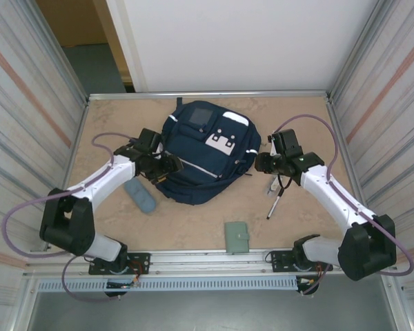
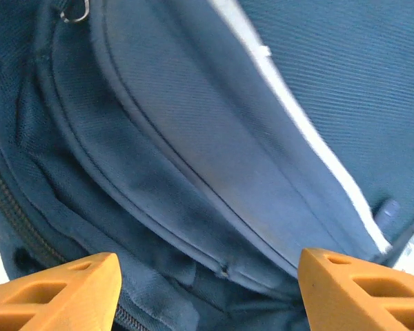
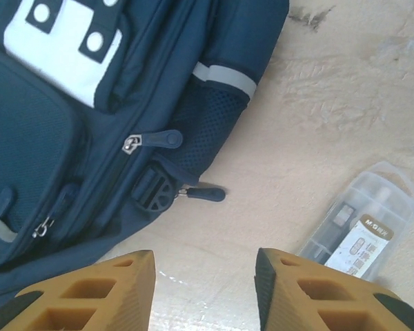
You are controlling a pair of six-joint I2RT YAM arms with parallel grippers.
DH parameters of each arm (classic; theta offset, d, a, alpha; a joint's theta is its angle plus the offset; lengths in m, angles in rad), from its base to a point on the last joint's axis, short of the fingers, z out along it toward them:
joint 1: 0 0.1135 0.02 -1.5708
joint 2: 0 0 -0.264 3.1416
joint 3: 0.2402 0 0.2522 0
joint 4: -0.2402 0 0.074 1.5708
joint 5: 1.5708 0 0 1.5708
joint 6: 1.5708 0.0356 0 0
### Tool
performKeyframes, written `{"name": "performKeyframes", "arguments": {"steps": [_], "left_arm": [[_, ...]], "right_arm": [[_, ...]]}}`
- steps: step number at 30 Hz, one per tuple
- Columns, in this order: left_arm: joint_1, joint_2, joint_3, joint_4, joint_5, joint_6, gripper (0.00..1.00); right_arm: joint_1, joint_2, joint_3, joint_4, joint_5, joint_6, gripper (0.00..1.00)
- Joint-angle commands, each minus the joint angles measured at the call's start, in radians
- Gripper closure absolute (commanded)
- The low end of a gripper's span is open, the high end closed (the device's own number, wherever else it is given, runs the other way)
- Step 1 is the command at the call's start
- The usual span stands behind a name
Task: Pack books, pencil case, and school supplies into a backpack
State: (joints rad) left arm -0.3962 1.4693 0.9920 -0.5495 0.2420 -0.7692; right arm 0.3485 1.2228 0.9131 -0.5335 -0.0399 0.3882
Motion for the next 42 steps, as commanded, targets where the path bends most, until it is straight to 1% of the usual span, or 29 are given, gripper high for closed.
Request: {"name": "performKeyframes", "arguments": {"steps": [1,4,7,9,12,13,14,15,16,17,18,19,20,22,25,26,27,29,31,33,37,39,40,42], "left_arm": [[-0.001,0.061,0.008,0.107,0.015,-0.023,0.31],[0.002,0.129,0.028,0.188,0.038,0.024,0.31],[0.018,0.189,0.059,0.18,0.043,0.033,0.36],[0.027,0.197,0.064,0.178,0.066,0.025,0.4],[0.027,0.183,0.055,0.176,0.055,0.026,0.44],[0.028,0.18,0.057,0.168,0.05,0.028,0.48],[0.028,0.177,0.059,0.162,0.044,0.026,0.55],[0.027,0.175,0.059,0.16,0.041,0.024,0.64],[0.028,0.171,0.057,0.161,0.044,0.021,0.76],[0.028,0.165,0.055,0.163,0.047,0.017,0.86],[0.028,0.157,0.057,0.161,0.051,0.015,0.91],[0.028,0.144,0.061,0.157,0.054,0.014,0.96],[0.028,0.125,0.069,0.147,0.048,0.011,0.99],[0.029,0.072,0.081,0.131,0.024,0.005,1.0],[0.035,0.001,0.103,0.111,0.002,0.005,1.0],[0.039,-0.007,0.113,0.109,0.01,-0.001,1.0],[0.047,-0.008,0.131,0.102,0.031,-0.005,1.0],[0.062,0.012,0.176,0.081,0.111,-0.008,1.0],[0.069,0.032,0.219,0.054,0.168,-0.009,1.0],[0.069,0.048,0.238,0.054,0.188,-0.014,1.0],[0.078,0.064,0.271,0.057,0.227,-0.043,1.0],[0.081,0.062,0.279,0.057,0.234,-0.046,1.0],[0.084,0.062,0.281,0.055,0.233,-0.044,1.0],[0.089,0.067,0.28,0.053,0.244,-0.046,1.0]], "right_arm": [[0.012,-0.036,-0.041,-0.006,-0.043,0.0,0.58],[0.017,-0.035,-0.057,0.004,-0.065,0.006,0.58],[0.037,-0.034,-0.057,-0.008,-0.049,0.0,0.58],[0.04,-0.034,-0.057,-0.017,-0.048,-0.001,0.58],[0.045,-0.034,-0.051,-0.034,-0.05,-0.012,0.58],[0.046,-0.035,-0.056,-0.034,-0.043,-0.014,0.58],[0.046,-0.039,-0.064,-0.026,-0.039,-0.014,0.58],[0.046,-0.039,-0.072,-0.015,-0.039,-0.01,0.58],[0.046,-0.036,-0.077,-0.005,-0.043,-0.006,0.58],[0.046,-0.027,-0.074,0.002,-0.052,-0.005,0.58],[0.045,-0.02,-0.072,0.008,-0.056,-0.005,0.58],[0.042,-0.007,-0.072,0.029,-0.078,-0.007,0.56],[0.018,0.008,-0.085,0.08,-0.206,-0.071,0.55],[-0.031,0.05,-0.073,0.098,-0.443,-0.198,0.54],[-0.057,0.139,0.042,0.039,-0.324,-0.249,0.52],[-0.069,0.177,0.079,0.023,-0.344,-0.27,0.52],[-0.092,0.233,0.127,0.002,-0.392,-0.291,0.51],[-0.111,0.324,0.204,-0.029,-0.449,-0.314,0.51],[-0.098,0.406,0.273,-0.051,-0.451,-0.369,0.49],[-0.091,0.473,0.325,-0.07,-0.466,-0.409,0.49],[-0.079,0.569,0.36,-0.082,-0.501,-0.485,0.49],[-0.072,0.608,0.378,-0.084,-0.472,-0.51,0.48],[-0.068,0.626,0.394,-0.09,-0.46,-0.522,0.46],[-0.061,0.662,0.419,-0.104,-0.457,-0.544,0.46]]}}
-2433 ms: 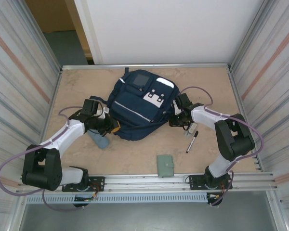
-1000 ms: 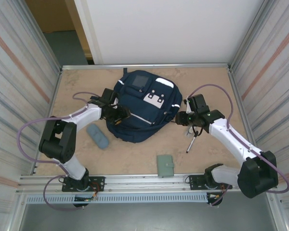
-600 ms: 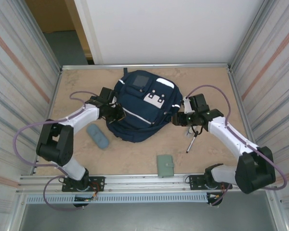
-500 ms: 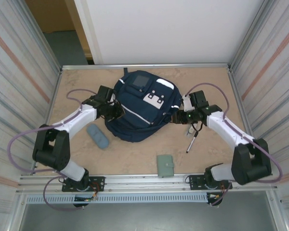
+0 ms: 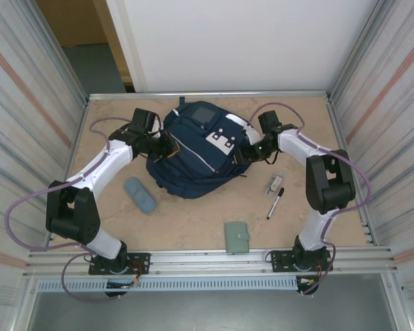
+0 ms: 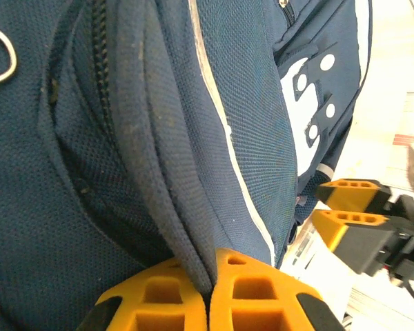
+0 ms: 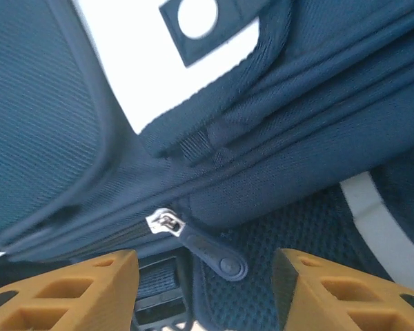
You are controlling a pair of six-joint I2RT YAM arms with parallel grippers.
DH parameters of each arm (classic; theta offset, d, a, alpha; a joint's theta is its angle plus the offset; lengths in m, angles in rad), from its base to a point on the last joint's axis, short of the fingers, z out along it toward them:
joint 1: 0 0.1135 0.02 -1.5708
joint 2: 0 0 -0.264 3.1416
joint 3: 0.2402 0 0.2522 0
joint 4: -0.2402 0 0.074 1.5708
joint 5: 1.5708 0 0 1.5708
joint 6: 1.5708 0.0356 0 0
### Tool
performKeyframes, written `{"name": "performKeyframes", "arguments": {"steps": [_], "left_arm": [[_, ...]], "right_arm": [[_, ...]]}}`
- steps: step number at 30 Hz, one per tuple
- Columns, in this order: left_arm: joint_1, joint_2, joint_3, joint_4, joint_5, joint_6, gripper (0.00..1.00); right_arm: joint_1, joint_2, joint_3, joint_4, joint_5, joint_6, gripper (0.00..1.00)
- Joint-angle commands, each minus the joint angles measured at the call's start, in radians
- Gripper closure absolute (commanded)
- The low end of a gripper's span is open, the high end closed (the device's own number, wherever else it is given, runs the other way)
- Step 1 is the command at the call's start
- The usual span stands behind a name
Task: Pack books, pencil case, and school supplies into a backpack
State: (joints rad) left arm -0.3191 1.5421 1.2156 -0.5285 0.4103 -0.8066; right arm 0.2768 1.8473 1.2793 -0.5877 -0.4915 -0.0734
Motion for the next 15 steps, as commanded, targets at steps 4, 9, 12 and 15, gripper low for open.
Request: {"name": "performKeyframes", "arguments": {"steps": [4,9,12,15], "left_arm": [[0.023,-0.003,0.046,0.042,0.118,-0.028,1.0],[0.036,0.003,0.061,0.051,0.137,-0.046,1.0],[0.045,0.001,0.068,0.054,0.129,-0.048,1.0],[0.067,0.004,0.059,0.068,0.135,-0.072,1.0]], "right_arm": [[0.023,0.094,0.081,-0.072,-0.046,-0.115,0.47],[0.024,0.088,0.049,-0.055,-0.129,-0.133,0.59],[0.019,0.069,0.046,-0.066,-0.167,-0.141,0.82],[0.021,0.044,0.024,-0.056,-0.164,-0.156,0.91]]}}
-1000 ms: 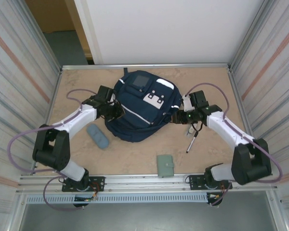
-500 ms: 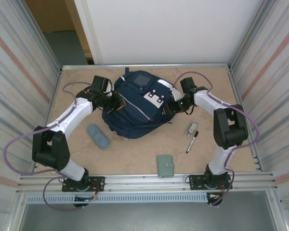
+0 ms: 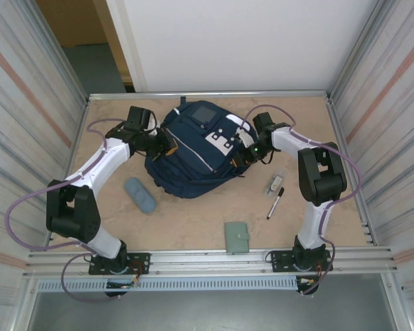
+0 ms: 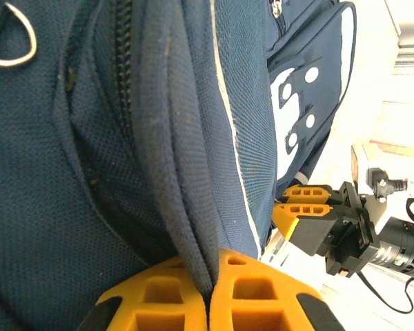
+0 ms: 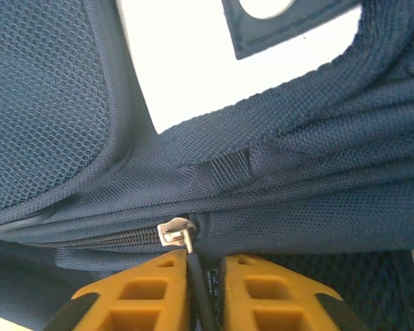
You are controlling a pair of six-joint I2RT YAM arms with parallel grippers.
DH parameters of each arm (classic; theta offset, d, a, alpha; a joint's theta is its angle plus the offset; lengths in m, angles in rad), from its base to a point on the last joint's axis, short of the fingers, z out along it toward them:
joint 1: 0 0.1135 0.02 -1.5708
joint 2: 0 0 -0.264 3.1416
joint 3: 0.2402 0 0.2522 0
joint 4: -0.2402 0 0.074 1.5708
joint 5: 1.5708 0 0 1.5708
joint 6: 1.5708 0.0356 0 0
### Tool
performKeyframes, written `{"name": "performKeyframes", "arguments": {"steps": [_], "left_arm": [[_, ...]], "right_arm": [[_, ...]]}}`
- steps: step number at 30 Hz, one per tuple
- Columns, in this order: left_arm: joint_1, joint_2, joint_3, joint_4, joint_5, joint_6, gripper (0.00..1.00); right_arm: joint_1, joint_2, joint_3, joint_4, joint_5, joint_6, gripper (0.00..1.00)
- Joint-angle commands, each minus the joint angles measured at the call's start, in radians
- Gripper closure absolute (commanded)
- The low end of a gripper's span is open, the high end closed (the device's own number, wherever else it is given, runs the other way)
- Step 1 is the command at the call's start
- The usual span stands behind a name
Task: Pack books, pencil case, and school supplies into a backpack
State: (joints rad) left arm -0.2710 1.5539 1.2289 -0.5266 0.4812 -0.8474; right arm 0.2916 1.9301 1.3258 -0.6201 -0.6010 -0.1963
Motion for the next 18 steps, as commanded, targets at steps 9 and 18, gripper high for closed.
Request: {"name": "performKeyframes", "arguments": {"steps": [9,18], "left_arm": [[0.039,0.0,0.025,0.111,0.038,-0.098,1.0],[0.04,-0.012,-0.067,0.175,-0.051,-0.148,1.0]], "right_arm": [[0.028,-0.121,-0.052,-0.032,-0.026,-0.008,1.0],[0.236,-0.167,0.008,-0.238,0.498,-0.09,1.0]]}}
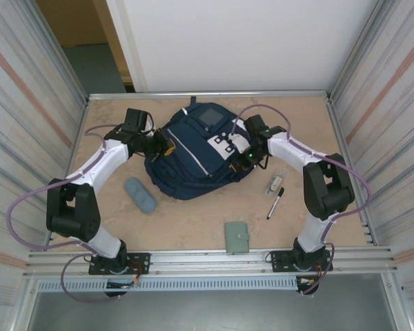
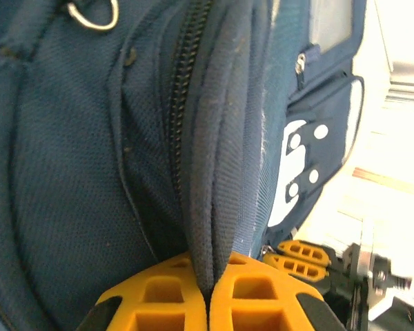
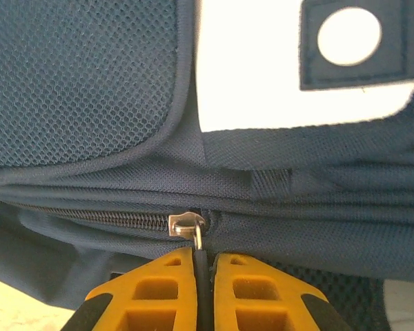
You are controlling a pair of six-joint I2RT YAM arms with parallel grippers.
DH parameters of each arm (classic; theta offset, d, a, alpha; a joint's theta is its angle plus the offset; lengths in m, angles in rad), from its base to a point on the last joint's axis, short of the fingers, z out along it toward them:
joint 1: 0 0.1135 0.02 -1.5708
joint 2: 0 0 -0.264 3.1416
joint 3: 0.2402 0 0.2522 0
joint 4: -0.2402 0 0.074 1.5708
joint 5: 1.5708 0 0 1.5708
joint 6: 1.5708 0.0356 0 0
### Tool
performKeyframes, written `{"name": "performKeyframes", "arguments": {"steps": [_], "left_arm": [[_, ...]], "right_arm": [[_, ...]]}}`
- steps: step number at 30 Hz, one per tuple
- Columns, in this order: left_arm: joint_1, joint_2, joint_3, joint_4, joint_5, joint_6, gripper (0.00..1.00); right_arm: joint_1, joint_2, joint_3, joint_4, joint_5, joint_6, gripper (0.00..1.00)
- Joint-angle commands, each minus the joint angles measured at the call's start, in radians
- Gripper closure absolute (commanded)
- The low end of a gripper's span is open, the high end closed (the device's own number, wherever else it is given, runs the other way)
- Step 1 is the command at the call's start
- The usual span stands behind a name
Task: Pack books, pencil case, and school supplies into a backpack
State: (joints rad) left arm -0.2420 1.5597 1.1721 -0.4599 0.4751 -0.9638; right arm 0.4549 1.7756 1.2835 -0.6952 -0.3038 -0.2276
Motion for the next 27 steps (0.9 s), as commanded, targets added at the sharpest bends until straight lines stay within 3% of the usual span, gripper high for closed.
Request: {"name": "performKeyframes", "arguments": {"steps": [1,10,20,27], "left_arm": [[0.014,-0.021,-0.016,0.114,-0.057,-0.034,1.0],[0.049,-0.022,-0.039,0.199,-0.034,-0.113,1.0],[0.014,-0.002,-0.136,0.312,-0.058,-0.18,1.0],[0.004,0.005,-0.177,0.351,-0.071,-0.193,1.0]], "right_arm": [[0.096,0.004,0.073,-0.206,0.255,-0.058,1.0],[0.182,0.016,0.145,-0.346,0.246,-0.047,1.0],[0.204,0.01,0.268,-0.374,-0.023,-0.085,1.0],[0.289,0.158,0.428,-0.482,0.027,-0.112,0.95]]}}
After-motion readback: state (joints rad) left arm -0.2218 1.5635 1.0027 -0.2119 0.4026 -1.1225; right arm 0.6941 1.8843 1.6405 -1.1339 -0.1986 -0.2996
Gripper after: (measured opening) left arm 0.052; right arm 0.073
